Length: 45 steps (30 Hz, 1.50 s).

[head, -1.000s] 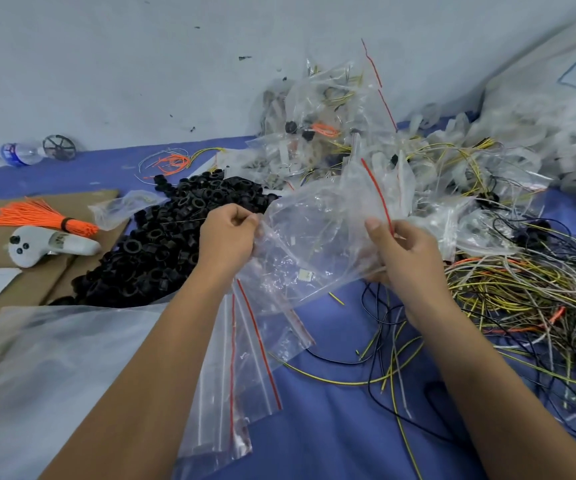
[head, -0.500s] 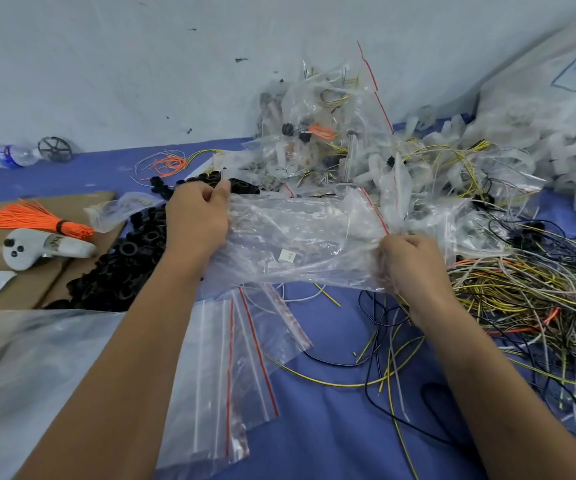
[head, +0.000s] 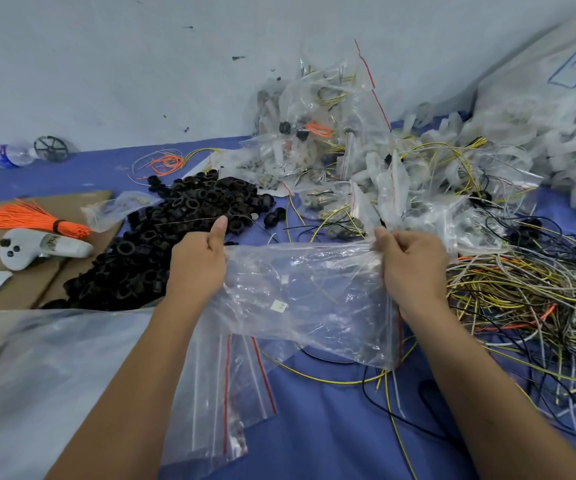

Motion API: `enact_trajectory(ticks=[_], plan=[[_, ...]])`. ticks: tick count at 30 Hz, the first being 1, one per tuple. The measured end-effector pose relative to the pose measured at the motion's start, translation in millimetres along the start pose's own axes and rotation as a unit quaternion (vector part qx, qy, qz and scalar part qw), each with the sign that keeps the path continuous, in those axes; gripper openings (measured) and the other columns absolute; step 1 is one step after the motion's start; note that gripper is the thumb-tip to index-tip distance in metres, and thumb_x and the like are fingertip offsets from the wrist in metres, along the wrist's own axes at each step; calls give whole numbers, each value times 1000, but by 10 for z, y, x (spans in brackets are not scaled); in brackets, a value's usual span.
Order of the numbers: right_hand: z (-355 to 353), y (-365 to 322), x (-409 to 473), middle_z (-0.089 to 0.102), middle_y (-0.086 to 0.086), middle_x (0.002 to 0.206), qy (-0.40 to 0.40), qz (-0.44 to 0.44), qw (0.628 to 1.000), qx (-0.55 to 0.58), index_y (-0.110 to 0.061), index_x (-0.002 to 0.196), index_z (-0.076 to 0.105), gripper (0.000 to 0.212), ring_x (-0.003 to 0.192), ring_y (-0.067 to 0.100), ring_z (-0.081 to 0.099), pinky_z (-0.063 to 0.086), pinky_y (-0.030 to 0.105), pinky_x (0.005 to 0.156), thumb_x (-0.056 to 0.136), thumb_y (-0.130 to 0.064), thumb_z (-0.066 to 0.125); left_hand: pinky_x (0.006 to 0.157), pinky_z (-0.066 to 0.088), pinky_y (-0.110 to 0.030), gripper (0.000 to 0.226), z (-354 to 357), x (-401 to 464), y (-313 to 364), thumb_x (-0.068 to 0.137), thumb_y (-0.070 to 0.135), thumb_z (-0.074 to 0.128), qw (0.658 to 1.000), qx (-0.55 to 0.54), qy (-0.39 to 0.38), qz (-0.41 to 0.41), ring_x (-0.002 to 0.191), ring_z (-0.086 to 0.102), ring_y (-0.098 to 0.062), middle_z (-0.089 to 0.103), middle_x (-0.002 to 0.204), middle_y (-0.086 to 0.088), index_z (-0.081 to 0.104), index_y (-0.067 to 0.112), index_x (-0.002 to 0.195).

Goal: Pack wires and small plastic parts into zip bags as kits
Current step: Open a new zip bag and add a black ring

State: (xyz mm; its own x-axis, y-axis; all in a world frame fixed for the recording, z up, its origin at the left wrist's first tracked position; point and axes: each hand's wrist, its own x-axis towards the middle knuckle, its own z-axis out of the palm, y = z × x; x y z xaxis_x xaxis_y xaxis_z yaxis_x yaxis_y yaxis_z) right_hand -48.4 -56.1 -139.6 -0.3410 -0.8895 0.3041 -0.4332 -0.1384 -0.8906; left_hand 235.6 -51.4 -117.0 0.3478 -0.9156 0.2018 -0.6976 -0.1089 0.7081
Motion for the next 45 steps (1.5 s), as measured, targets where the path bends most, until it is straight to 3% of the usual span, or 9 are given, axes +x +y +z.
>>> enact_trajectory(ticks=[11, 15, 20, 24, 27, 32, 35, 37, 45], plan=[[29, -16, 13, 53, -19, 45, -74, -58, 993, -75, -14, 72, 71, 38, 49, -1, 52, 29, 23, 52, 102, -33, 58, 41, 27, -19, 59, -122, 34, -183, 95, 42, 69, 993, -25, -84, 76, 39, 30, -7, 35, 43, 5, 44, 7, 55], [26, -18, -4, 52, -10, 51, -88, -83, 988, -100, -12, 68, 69, 38, 54, 2, 49, 33, 23, 57, 101, -30, 59, 53, 31, -35, 63, -189, 68, -207, 98, 47, 61, 985, 87, -51, 139, 47, 30, -18, 29, 47, 0, 31, 14, 54], [22, -7, -3, 53, -9, 52, -98, -90, 985, -114, -14, 67, 68, 38, 54, 2, 49, 32, 17, 56, 100, -32, 60, 56, 35, -34, 68, -284, 128, -196, 99, 57, 52, 983, 119, -119, 72, 41, 33, -21, 32, 42, -3, 29, 13, 53], [7, -30, -13, 62, -9, 61, -99, -122, 981, -115, -12, 73, 70, 36, 58, 2, 54, 36, 23, 59, 101, -32, 60, 39, 22, -16, 64, -436, 207, -212, 98, 66, 45, 956, -135, -207, -158, 33, 33, -12, 36, 41, 2, 36, 17, 58], [25, -50, -29, 63, -3, 66, -96, -148, 977, -123, -13, 71, 63, 36, 61, 9, 55, 36, 31, 60, 102, -32, 59, 41, 21, -16, 66, -526, 274, -133, 101, 65, 41, 954, -200, -112, -194, 42, 39, -17, 35, 47, 2, 36, 18, 56], [115, -77, -84, 54, -12, 63, -72, -138, 979, -131, -16, 90, 65, 13, 57, 1, 50, 34, 13, 55, 100, -22, 61, 60, 28, -36, 63, -254, 89, 327, 104, 53, 37, 980, -44, 194, 0, 59, 48, -26, 51, 56, -1, 54, 9, 62], [161, -96, -118, 66, 1, 82, -89, -141, 980, -110, -12, 108, 64, 11, 75, 19, 61, 34, 24, 63, 100, -17, 58, 58, 19, -38, 53, 126, -236, 664, 103, 52, 40, 975, -20, 140, 170, 53, 37, -16, 39, 53, 7, 36, 20, 61], [176, -123, -159, 63, -8, 80, -132, -158, 974, -92, -15, 117, 60, 18, 73, 3, 59, 36, 18, 63, 99, -14, 59, 56, 26, -39, 51, 409, -425, 704, 105, 49, 43, 970, 27, 70, 230, 58, 41, -24, 36, 55, 7, 31, 23, 63], [174, -101, -135, 51, -11, 66, -146, -169, 972, -80, -19, 115, 57, 27, 58, 0, 50, 34, 13, 57, 92, -12, 70, 62, 31, -36, 42, 403, -367, -9, 101, 34, 55, 989, 79, 124, 23, 73, 60, -41, 63, 72, -19, 48, 14, 64]])
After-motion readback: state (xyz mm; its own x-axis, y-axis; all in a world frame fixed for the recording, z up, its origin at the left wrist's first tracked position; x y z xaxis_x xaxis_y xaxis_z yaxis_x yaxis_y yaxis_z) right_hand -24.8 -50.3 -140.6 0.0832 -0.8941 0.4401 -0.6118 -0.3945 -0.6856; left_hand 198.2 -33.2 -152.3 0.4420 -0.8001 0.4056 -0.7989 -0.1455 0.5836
